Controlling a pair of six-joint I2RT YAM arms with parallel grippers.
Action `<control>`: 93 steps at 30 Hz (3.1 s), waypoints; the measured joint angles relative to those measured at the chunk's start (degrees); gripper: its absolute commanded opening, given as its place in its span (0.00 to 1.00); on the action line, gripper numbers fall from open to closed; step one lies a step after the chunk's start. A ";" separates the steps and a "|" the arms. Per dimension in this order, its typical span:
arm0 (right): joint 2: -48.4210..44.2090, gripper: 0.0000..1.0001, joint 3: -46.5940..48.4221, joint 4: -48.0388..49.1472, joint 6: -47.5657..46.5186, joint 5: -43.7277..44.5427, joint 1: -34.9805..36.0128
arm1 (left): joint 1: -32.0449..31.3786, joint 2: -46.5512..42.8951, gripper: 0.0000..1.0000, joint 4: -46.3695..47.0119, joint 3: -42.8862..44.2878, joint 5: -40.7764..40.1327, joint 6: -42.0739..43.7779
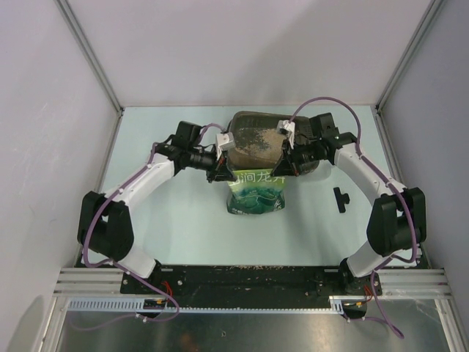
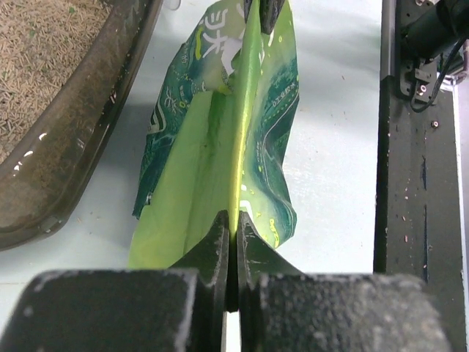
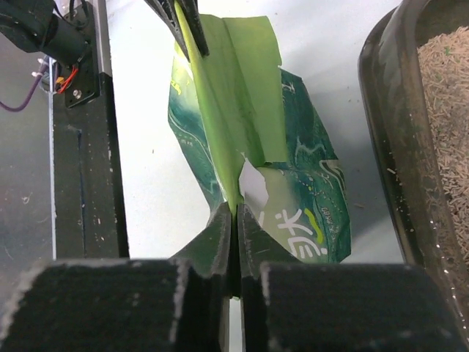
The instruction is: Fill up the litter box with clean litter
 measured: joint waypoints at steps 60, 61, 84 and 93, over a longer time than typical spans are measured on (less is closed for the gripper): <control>-4.09 0.05 -3.23 7.69 2.25 4.44 5.60 | -8.81 12.00 0.00 3.02 11.26 0.79 -12.55; -3.89 0.01 -3.26 8.15 2.32 4.68 5.57 | -8.81 12.00 0.00 3.04 11.17 0.94 -12.70; -5.01 0.52 -3.76 11.91 13.46 4.00 -2.62 | -9.64 15.04 0.00 8.37 13.29 4.70 -19.08; -11.67 0.49 -4.28 -2.43 9.03 7.48 -27.19 | -9.64 15.04 0.00 8.52 13.29 4.61 -19.30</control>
